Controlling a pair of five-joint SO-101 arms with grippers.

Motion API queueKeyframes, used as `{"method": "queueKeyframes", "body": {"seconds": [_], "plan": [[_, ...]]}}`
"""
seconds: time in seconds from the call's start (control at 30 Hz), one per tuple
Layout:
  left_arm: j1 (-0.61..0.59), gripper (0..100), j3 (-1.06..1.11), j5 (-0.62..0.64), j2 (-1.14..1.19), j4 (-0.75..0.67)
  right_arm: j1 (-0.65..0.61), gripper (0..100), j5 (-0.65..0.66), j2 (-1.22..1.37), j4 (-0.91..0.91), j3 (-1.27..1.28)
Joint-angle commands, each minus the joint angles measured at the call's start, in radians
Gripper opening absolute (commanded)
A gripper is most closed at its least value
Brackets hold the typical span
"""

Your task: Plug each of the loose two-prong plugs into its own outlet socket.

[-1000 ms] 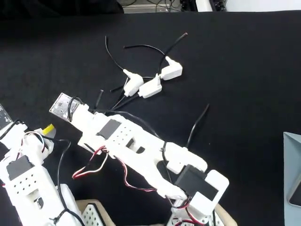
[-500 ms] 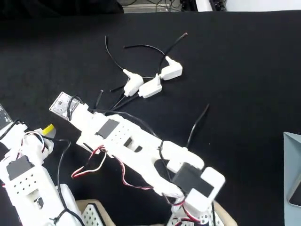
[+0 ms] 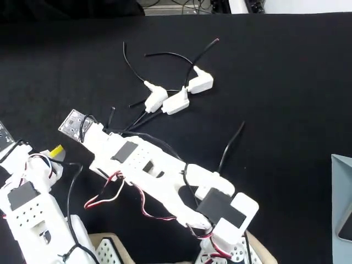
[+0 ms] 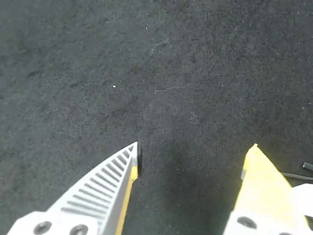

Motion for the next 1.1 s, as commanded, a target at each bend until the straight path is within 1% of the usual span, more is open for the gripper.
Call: {"method": "queueKeyframes", "body": {"seconds": [0.0,0.17,0.37,0.43,0.53,0.63,0.8,0.97,1.07], "plan": [[-0.007,33,-0.005,0.003,-0.008,-0.014,0.038,1.2,0.000,-0.079,-0.009,0.024],[-0.007,33,0.008,0.002,-0.015,-0.021,0.166,1.5,0.000,-0.180,-0.157,0.018],[-0.007,33,0.010,0.002,-0.015,-0.021,0.304,1.8,-0.002,-0.142,-0.376,0.013],[-0.007,33,0.010,0.002,-0.015,-0.021,0.328,5.8,-0.005,-0.099,-0.419,-0.007],[-0.007,33,0.010,0.002,-0.015,-0.021,0.356,17.8,-0.008,-0.019,-0.422,-0.054],[-0.007,33,0.010,0.002,-0.015,-0.021,0.358,26.1,-0.008,0.038,-0.422,-0.084],[-0.007,33,0.010,0.002,-0.015,-0.021,0.308,27.0,-0.008,-0.001,-0.420,-0.039],[-0.007,33,0.010,0.002,-0.015,-0.021,0.221,26.9,-0.003,-0.179,-0.419,0.111],[-0.010,33,0.012,0.002,-0.015,-0.021,0.183,26.9,-0.008,-0.341,-0.310,0.186]]}}
